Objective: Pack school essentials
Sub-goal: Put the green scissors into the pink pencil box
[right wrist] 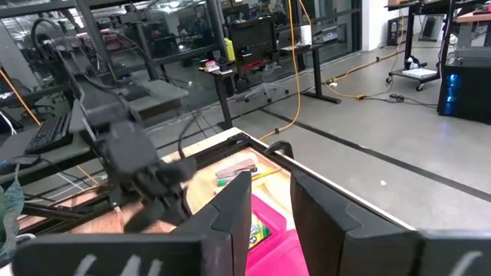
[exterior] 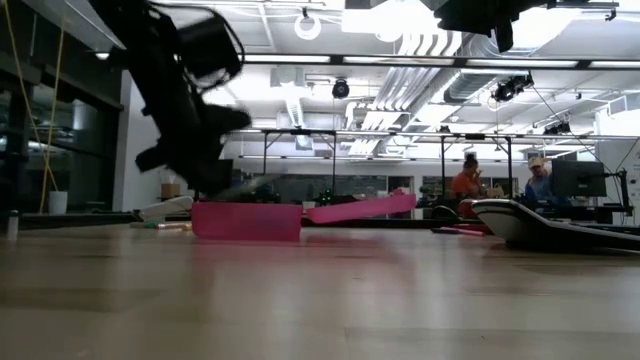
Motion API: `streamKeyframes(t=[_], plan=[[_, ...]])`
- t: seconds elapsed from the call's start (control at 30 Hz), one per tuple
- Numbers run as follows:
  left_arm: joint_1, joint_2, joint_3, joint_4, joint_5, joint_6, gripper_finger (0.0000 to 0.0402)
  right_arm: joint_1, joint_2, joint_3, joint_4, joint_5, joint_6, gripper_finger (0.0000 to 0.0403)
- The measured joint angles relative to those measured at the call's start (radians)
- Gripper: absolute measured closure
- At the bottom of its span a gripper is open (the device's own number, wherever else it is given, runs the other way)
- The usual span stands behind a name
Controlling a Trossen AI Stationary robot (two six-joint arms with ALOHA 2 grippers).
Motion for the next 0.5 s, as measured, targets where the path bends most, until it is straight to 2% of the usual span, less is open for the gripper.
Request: streamKeyframes(t=[0.1,0.27,0.5], plan=[[-0.003,0.055,0.004,-0.012,-0.005,-0.085,0.0401,0.0,0.0,0.0,0.0,0.0,0.014,0.0316],[-0.016,0.058,0.001,-0.037,-0.009,-0.205,0.0401,0.0,0.0,0.0,-0.004,0.001,0.026,0.0316],[-0.022,0.01,0.026,-0.072,0.01,-0.212,0.0401,0.0,0.0,0.0,-0.021,0.003,0.026,0.0316]])
